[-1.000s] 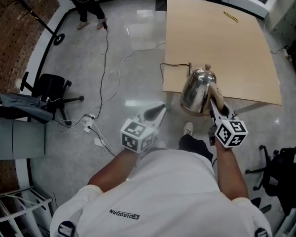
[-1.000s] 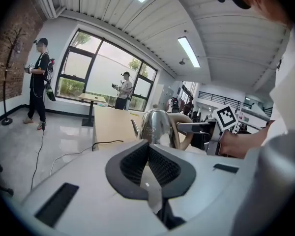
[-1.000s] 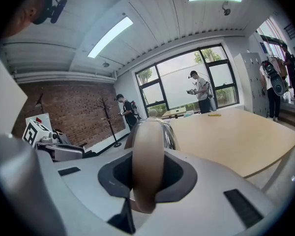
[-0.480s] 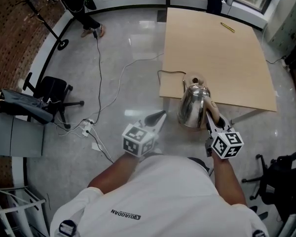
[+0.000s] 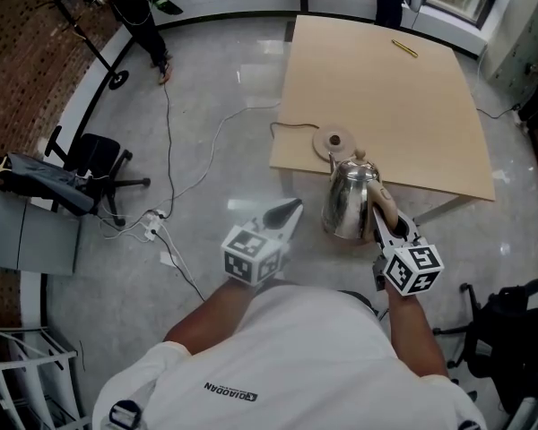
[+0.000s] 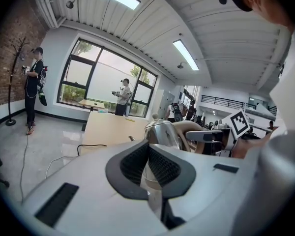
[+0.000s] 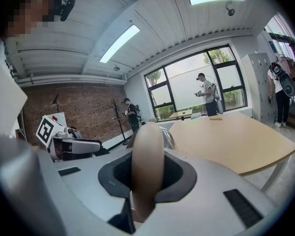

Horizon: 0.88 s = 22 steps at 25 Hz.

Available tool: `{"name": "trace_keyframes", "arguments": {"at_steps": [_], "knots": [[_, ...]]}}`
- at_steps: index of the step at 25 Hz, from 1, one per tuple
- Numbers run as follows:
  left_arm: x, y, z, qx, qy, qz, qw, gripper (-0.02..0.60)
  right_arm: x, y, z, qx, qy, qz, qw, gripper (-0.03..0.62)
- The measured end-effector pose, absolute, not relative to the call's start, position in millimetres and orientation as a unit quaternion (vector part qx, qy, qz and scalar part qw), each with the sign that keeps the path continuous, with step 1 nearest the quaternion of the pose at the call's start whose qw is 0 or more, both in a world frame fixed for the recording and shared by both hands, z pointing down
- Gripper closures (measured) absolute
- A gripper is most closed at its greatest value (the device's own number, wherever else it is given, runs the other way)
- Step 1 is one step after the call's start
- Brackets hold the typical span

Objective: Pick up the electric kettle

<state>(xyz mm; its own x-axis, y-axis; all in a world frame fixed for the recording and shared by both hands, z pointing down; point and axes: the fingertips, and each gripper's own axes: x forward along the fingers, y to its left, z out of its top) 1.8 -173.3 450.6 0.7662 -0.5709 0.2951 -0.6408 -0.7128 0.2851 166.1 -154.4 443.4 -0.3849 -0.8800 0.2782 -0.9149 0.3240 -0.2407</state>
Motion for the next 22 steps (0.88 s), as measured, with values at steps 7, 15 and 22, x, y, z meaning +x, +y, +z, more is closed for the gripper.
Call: {"name": "trace_keyframes", "arguments": {"at_steps": [7,15,22], "knots": [[39,-141,455,0.921,-0.326,0.098,0.188,0.586,193,-122,447,0.542,-0.819,0.184,0.051,0.514],[55,-110,455,0.914,-0.349,0.102,0.183,0.586,219,-89,448,0.529,-0.827,0.185,0.05,0.516],[49,-88,455,0.903,-0.376,0.099,0.184,0.586,226,-74,455,0.517,-0.833,0.191,0.051,0.516]]}}
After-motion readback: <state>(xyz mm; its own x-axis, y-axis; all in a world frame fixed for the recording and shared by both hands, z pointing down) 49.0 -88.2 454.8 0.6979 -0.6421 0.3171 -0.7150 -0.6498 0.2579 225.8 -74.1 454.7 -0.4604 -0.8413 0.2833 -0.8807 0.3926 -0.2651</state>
